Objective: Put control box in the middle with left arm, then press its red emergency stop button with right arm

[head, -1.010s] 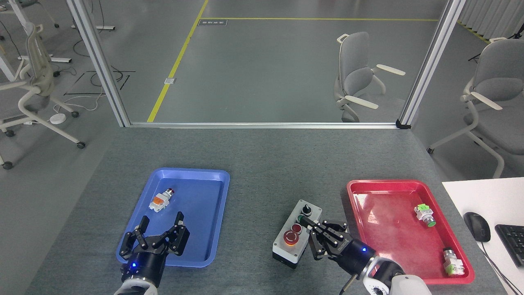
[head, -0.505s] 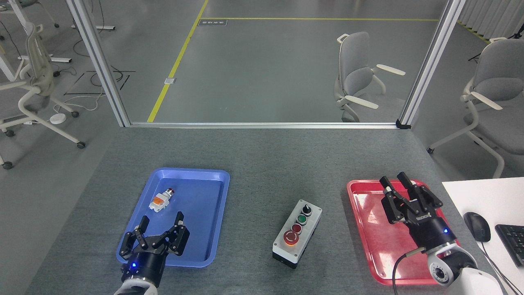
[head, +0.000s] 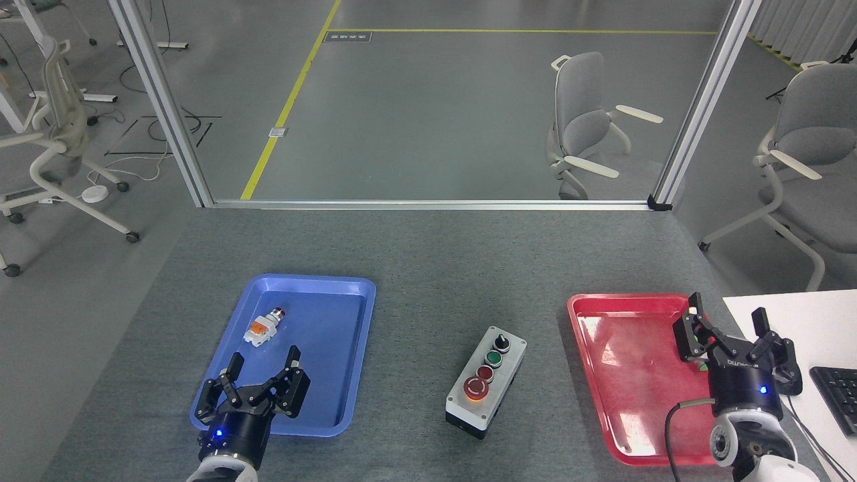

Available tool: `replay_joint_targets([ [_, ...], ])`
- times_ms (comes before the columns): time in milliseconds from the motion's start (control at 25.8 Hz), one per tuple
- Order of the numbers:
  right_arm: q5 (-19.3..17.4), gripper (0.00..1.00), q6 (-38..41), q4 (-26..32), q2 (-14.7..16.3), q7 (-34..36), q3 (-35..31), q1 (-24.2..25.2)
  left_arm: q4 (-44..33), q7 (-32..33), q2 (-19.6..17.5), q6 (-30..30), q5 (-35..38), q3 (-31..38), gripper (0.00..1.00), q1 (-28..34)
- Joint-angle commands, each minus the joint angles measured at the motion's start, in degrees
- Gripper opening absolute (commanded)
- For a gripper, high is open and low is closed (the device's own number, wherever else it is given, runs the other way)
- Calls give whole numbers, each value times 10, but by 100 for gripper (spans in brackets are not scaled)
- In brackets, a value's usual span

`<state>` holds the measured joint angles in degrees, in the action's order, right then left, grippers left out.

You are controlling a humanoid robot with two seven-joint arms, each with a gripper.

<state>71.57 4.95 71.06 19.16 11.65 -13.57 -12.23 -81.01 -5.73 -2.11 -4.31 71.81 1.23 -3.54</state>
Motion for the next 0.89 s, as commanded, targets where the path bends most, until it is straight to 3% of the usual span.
replay_joint_targets([
  [0, 0, 99, -35, 32, -11, -1, 2, 38, 0, 0, 0, 0, 0, 0, 99, 0],
  [194, 2, 99, -36, 81, -28, -1, 4, 104, 1, 0, 0, 0, 0, 0, 99, -1],
  [466, 2, 99, -50, 121, -41, -13, 12, 151, 1, 0, 0, 0, 0, 0, 99, 0],
  [854, -4, 99, -63, 124, -55, -13, 27, 157, 0, 0, 0, 1, 0, 0, 99, 0],
])
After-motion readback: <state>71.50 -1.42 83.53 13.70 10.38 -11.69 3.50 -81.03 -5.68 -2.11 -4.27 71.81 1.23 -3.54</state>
